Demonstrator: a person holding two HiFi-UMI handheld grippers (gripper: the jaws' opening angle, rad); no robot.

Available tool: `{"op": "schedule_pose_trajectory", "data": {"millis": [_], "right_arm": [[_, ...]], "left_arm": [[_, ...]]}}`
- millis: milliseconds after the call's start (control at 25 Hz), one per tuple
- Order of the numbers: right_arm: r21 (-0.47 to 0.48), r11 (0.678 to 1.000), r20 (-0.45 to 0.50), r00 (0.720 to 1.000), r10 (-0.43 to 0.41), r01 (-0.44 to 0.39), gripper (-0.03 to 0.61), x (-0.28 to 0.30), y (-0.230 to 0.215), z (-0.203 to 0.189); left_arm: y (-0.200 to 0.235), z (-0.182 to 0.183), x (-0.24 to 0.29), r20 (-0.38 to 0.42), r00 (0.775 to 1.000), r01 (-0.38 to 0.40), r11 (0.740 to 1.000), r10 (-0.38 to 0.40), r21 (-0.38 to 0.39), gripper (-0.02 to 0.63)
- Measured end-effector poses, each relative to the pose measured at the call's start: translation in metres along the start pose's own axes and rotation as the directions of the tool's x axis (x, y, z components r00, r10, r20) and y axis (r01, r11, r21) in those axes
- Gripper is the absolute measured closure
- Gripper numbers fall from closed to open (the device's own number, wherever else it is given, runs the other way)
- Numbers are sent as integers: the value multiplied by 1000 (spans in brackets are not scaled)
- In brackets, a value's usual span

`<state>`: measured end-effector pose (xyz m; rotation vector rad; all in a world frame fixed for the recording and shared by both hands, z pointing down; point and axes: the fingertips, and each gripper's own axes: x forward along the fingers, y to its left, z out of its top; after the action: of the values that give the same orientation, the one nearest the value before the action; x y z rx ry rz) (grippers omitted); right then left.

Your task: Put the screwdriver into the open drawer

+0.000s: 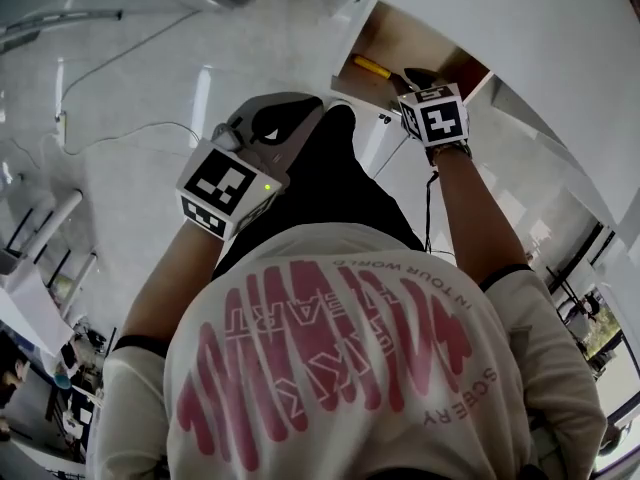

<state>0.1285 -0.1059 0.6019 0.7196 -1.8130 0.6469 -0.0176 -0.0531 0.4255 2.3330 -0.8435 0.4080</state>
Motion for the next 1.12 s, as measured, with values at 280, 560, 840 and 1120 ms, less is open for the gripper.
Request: {"op": "schedule_pose_trajectory", "data": {"millis": [280,560,840,1120], "right_arm": [[107,994,225,973,-56,33,566,-91,4,52],[221,975,438,891,-117,20,566,-196,11,108],[240,964,609,756,-240,113,566,-293,15,172],[249,968,819,529,-221,18,568,-400,35,202]], "left_arm": [[-14,51,-10,21,999,33,997,-34,74,609],[-38,127,-17,71,995,50,971,-69,234,609],[-58,187,-38,117,990,44,956,-81,291,609],[-76,237,-69,251,966,11,981,-60,192,609]]}}
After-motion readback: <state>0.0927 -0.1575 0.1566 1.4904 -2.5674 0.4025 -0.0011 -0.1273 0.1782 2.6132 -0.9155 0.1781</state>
